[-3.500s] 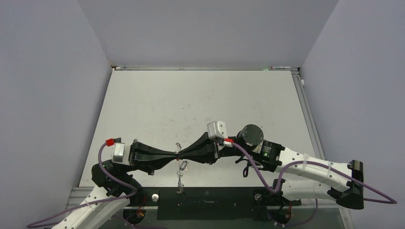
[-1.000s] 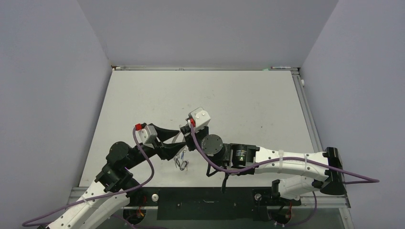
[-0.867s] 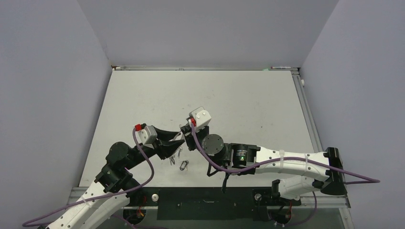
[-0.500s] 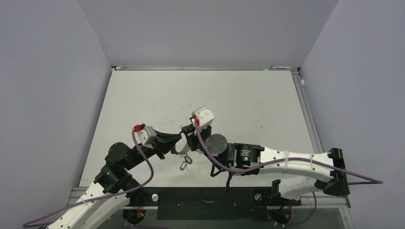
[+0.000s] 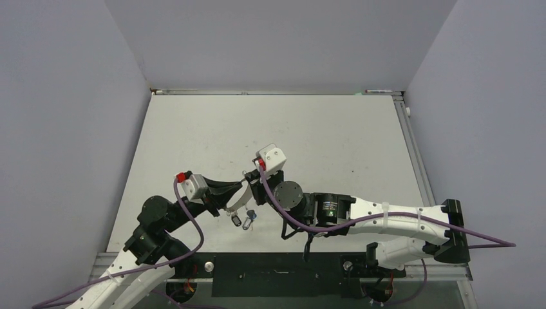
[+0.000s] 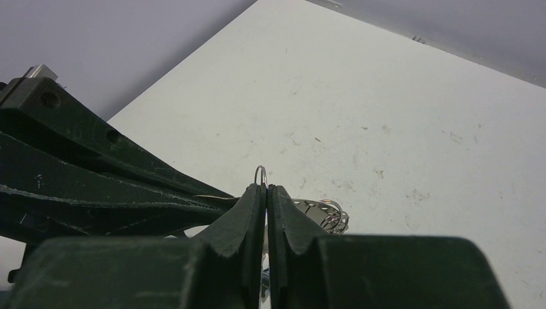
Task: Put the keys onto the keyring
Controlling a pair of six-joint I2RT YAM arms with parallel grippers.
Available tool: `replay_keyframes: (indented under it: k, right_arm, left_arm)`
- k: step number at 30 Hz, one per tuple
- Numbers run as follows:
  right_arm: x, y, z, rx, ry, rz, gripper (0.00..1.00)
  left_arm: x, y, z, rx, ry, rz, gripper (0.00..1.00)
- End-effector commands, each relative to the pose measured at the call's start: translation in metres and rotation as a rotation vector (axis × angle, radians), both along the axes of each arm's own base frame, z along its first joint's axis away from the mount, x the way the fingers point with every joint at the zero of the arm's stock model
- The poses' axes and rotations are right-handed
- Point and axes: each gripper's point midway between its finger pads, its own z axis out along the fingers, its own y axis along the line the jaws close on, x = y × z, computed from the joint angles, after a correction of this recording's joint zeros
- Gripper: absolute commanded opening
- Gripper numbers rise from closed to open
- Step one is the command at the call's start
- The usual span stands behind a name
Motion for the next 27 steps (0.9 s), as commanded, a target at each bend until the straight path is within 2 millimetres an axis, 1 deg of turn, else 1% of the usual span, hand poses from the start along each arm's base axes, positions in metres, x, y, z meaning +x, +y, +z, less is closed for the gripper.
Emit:
replay_keyframes:
  k: [1,5,7,8,9,10,11,12,13,14,17,20,22,23,27]
  right_arm:
    - [0.004,0.000,0.016,0.011,-0.027,-0.045,0.05]
    - [0.002,0.005,0.012,-0.006,-0.038,-0.039,0.05]
    - [0.002,0.004,0.013,0.002,-0.044,-0.038,0.05]
    - [0.002,0.003,0.013,0.009,-0.047,-0.040,0.05]
    - [0.001,0.000,0.013,0.022,-0.050,-0.039,0.05]
    - [-0.001,0.000,0.015,0.042,-0.055,-0.024,0.05]
    - [-0.003,-0.001,0.018,0.066,-0.065,-0.001,0.05]
    - [-0.006,-0.002,0.022,0.095,-0.076,0.022,0.05]
    - [-0.011,-0.001,0.026,0.120,-0.086,0.065,0.05]
    - [-0.015,-0.002,0.031,0.155,-0.098,0.095,0.05]
    - [-0.029,-0.008,0.042,0.232,-0.130,0.187,0.05]
    - [-0.045,-0.014,0.049,0.306,-0.165,0.283,0.05]
    - [-0.056,-0.018,0.056,0.357,-0.195,0.350,0.05]
    - [-0.062,-0.021,0.061,0.390,-0.213,0.382,0.05]
    - [-0.081,-0.031,0.072,0.476,-0.269,0.482,0.05]
  left_arm:
    - [-0.004,0.002,0.015,-0.021,-0.047,-0.006,0.00]
    - [-0.007,0.002,0.016,-0.028,-0.050,-0.021,0.00]
    - [-0.009,0.001,0.016,-0.028,-0.053,-0.030,0.00]
    - [-0.012,0.001,0.016,-0.027,-0.057,-0.045,0.02]
    - [-0.015,0.000,0.017,-0.025,-0.063,-0.063,0.11]
    - [-0.020,-0.001,0.018,-0.029,-0.073,-0.082,0.26]
    - [-0.023,0.000,0.020,-0.034,-0.079,-0.095,0.42]
    - [-0.026,0.001,0.023,-0.043,-0.089,-0.103,0.55]
    - [-0.029,0.003,0.027,-0.055,-0.099,-0.106,0.62]
    - [-0.031,0.005,0.030,-0.066,-0.110,-0.105,0.65]
    - [-0.039,0.016,0.045,-0.122,-0.132,-0.095,0.67]
    - [-0.051,0.020,0.057,-0.170,-0.163,-0.131,0.62]
    - [-0.062,0.018,0.063,-0.192,-0.177,-0.188,0.57]
    - [-0.067,0.016,0.066,-0.201,-0.183,-0.224,0.56]
    - [-0.084,0.004,0.074,-0.231,-0.178,-0.372,0.51]
